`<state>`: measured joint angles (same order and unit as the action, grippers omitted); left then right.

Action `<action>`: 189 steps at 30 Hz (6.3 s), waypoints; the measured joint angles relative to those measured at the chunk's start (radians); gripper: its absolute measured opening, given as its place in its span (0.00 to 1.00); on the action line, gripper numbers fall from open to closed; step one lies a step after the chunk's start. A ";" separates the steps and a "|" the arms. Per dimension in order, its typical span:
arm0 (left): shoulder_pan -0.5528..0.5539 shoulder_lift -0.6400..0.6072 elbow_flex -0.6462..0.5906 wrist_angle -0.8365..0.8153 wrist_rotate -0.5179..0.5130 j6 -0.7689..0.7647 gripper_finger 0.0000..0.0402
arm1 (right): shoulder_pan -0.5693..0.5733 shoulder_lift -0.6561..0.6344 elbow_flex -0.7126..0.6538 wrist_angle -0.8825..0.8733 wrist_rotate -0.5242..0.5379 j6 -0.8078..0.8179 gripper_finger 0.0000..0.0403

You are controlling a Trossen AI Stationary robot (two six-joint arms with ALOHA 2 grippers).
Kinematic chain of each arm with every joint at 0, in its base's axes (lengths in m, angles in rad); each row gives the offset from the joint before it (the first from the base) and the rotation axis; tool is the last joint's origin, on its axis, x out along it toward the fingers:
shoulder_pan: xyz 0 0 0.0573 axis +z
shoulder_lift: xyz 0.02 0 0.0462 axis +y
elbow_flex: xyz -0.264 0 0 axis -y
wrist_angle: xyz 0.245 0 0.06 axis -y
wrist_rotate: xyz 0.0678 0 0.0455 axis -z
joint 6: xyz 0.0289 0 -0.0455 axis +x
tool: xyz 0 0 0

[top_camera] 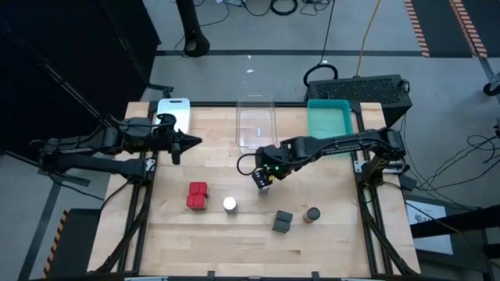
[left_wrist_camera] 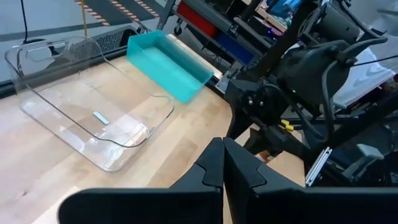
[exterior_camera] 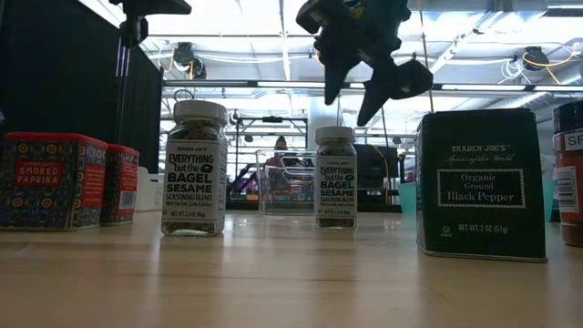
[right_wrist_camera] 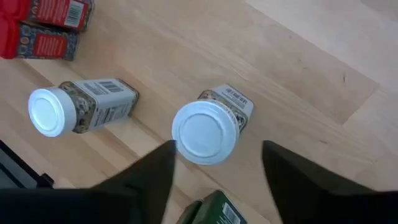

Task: Sort spices by type
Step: Put the right white seasoning bottle into the green bin, then put the top red seasoning can into the white bin

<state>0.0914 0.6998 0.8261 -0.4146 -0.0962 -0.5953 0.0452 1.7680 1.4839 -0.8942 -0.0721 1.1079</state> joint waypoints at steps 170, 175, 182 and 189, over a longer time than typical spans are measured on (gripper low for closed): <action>0.236 0.042 -0.001 0.055 -0.285 0.000 0.01 | -1.097 -0.037 -0.104 -0.239 0.025 -0.750 0.69; 0.236 0.060 -0.001 0.077 -0.257 -0.006 0.01 | -1.095 -0.144 -0.104 -0.242 0.026 -0.749 0.69; 0.235 0.084 -0.001 0.087 -0.182 -0.093 0.01 | -0.993 -0.361 -0.104 -0.231 0.025 -0.701 0.66; 0.149 0.128 -0.001 0.098 -0.105 -0.099 0.01 | -0.770 -0.531 -0.104 -0.103 0.022 -0.661 0.62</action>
<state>0.2401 0.8281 0.8252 -0.3167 -0.2009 -0.6938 -0.7251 1.2372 1.3800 -0.9976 -0.0505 0.4468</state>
